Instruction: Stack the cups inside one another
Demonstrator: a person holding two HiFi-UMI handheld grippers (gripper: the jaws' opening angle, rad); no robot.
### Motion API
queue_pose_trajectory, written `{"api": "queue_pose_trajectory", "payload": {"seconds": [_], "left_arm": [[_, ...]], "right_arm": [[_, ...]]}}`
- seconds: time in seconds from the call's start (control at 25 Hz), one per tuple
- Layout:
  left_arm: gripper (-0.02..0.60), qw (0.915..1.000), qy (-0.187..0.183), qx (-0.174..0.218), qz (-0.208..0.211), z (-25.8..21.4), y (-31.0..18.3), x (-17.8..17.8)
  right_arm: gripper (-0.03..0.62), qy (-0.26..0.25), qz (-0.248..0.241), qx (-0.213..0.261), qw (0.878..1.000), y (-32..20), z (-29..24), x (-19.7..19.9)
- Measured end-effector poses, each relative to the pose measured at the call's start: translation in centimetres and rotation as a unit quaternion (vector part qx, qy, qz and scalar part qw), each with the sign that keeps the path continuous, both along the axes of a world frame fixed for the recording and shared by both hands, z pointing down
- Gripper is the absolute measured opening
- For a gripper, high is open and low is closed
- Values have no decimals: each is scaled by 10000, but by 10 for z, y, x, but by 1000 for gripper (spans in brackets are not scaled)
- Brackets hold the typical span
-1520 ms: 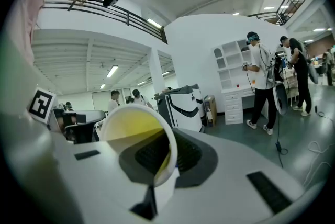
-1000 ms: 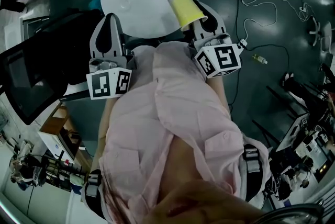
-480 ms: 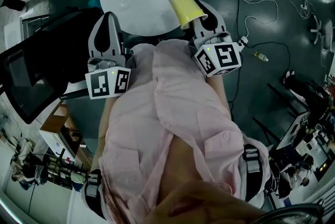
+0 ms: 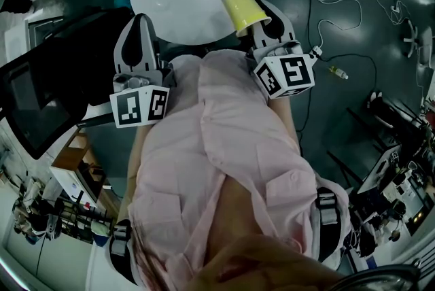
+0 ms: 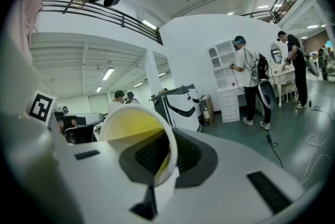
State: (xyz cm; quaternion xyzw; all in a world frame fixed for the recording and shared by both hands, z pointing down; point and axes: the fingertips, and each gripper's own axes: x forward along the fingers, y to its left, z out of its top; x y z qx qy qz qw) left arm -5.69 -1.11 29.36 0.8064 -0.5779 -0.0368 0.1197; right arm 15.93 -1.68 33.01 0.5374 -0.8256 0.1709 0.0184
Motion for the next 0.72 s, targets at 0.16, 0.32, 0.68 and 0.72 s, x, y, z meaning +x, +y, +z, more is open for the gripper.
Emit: {"api": "queue_pose_trajectory", "payload": {"seconds": [0.16, 0.32, 0.68, 0.72], "left_arm": [[15, 10000, -5, 11, 9, -1, 0, 1], [15, 10000, -3, 4, 11, -1, -1, 1], [15, 10000, 10, -3, 9, -2, 0, 1], [15, 10000, 9, -6, 8, -2, 0, 0]], "right_arm": [[37, 8, -14, -2, 10000, 1, -1, 0], [37, 23, -22, -7, 10000, -1, -1, 1], [37, -1, 19, -36, 10000, 1, -1, 3], [37, -2, 24, -39, 10000, 1, -1, 3]]}}
